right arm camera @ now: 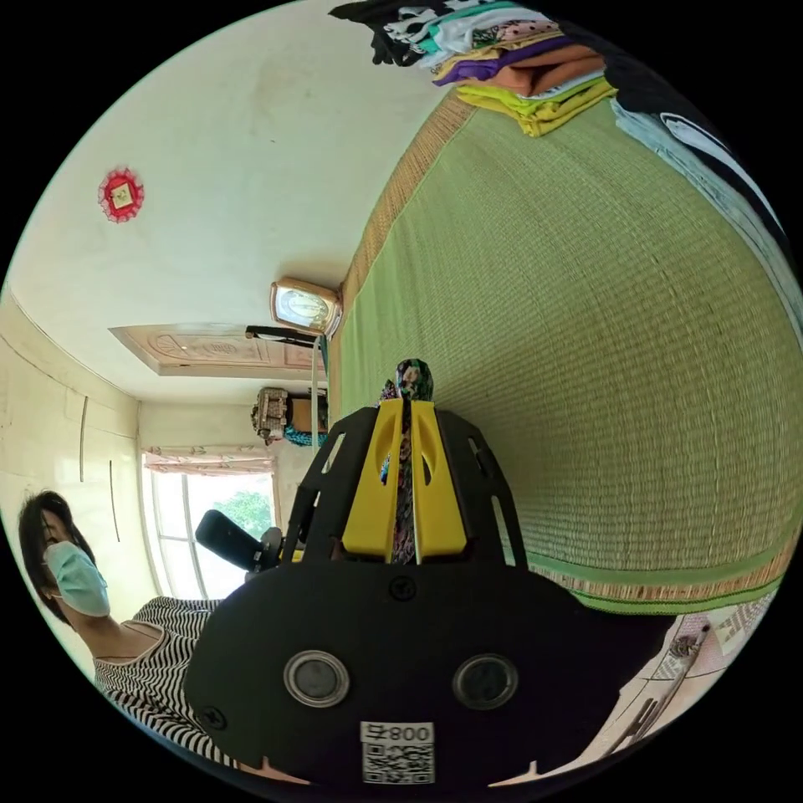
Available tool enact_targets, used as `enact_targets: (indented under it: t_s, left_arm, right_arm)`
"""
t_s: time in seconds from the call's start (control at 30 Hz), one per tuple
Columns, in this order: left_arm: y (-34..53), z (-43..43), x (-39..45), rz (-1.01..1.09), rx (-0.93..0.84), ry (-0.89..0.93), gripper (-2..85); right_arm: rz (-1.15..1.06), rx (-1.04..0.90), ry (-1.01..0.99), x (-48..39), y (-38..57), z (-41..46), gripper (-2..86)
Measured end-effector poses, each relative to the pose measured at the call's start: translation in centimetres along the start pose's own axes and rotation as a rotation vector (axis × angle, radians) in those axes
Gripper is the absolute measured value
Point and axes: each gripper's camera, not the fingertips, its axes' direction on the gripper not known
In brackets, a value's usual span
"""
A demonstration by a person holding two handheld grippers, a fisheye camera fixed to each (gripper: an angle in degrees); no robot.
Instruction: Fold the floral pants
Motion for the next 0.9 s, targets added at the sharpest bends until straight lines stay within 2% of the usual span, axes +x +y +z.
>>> enact_targets:
  t_s: [0.17,0.43,0.7,0.9]
  left_arm:
    - [4.9,-8.1,-0.4,-0.015,0.133,-0.024,1.5]
    - [18.8,-24.1,-5.4,-0.244,0.442,-0.110,1.4]
    - [31.6,-34.1,-11.7,-0.467,0.542,-0.220,1.3]
    - [39.7,-38.6,-17.1,-0.648,0.578,-0.188,1.3]
  right_arm:
    - [-0.115,0.006,-0.076,-7.3,0.1,0.6,1.4]
    - [-0.345,-0.110,-0.109,-21.8,-0.8,8.2,1.4]
    - [-0.433,-0.293,-0.079,-32.4,-1.3,21.7,1.4]
    - [-0.428,-0.422,0.011,-36.5,-1.6,30.9,1.4]
